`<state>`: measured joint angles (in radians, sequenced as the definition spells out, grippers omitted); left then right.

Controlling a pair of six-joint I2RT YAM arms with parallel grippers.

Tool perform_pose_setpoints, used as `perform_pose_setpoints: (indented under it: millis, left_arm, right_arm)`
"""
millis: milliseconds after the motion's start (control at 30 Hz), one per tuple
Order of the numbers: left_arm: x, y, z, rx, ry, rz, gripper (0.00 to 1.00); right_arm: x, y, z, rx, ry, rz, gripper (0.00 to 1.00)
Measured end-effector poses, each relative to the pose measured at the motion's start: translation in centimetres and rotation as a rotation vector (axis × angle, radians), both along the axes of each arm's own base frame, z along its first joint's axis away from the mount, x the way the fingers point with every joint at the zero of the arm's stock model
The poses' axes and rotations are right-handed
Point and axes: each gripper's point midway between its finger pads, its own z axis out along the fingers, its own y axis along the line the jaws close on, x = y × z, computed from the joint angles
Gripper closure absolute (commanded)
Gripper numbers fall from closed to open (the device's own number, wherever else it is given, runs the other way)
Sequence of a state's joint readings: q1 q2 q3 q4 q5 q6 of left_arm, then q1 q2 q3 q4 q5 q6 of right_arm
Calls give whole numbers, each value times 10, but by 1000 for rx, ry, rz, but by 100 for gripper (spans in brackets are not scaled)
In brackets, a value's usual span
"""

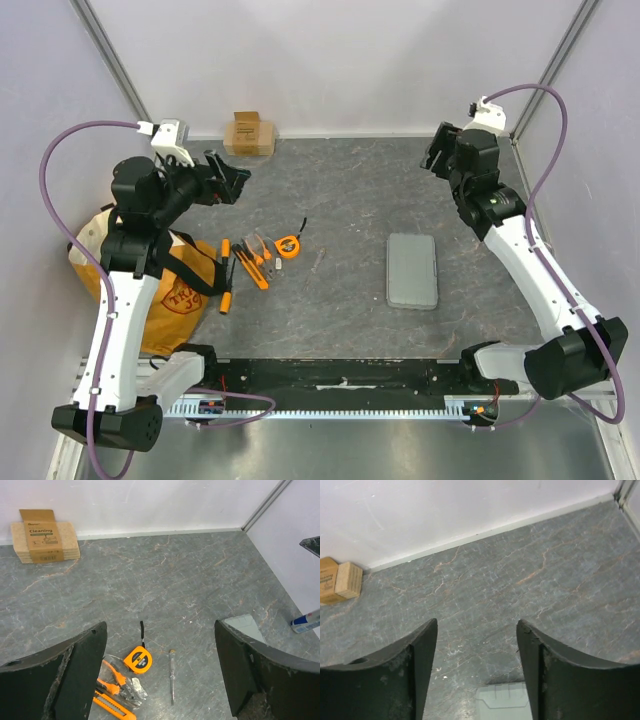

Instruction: Pack the tool kit

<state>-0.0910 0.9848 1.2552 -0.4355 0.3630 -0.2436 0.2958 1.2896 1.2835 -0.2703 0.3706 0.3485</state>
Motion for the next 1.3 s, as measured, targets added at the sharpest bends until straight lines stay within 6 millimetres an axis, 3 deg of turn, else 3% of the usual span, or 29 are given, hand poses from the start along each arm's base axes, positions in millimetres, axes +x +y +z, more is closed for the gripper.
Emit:
perform_pose_setpoints:
  millis: [133, 333, 567, 700, 867, 1067, 1300]
  left_arm:
    - [-2, 2, 0, -6, -1, 15, 3]
    - [-6, 1, -4, -43, 30, 23, 3]
    - [-11, 2, -33, -85, 175, 58, 2]
    - [-15, 6, -51, -121, 276, 113, 2]
    - [-19, 7, -66, -142, 337, 134, 2]
    - [-21, 4, -79, -144, 359, 120, 2]
    - [-28, -24, -80, -193, 331, -63, 2]
  right_arm:
    - [-3, -11, -13, 56, 49, -52, 29]
    - [-7, -29, -42, 80, 156, -119, 2]
    - [-19, -43, -97, 34, 328, -176, 2]
    - [-23, -68, -128, 5, 430, -230, 2]
    - [-30, -97, -146, 17, 484, -289, 2]
    - [-38, -88, -181, 47, 576, -245, 5]
    - [-37, -65, -218, 137, 667, -143, 11]
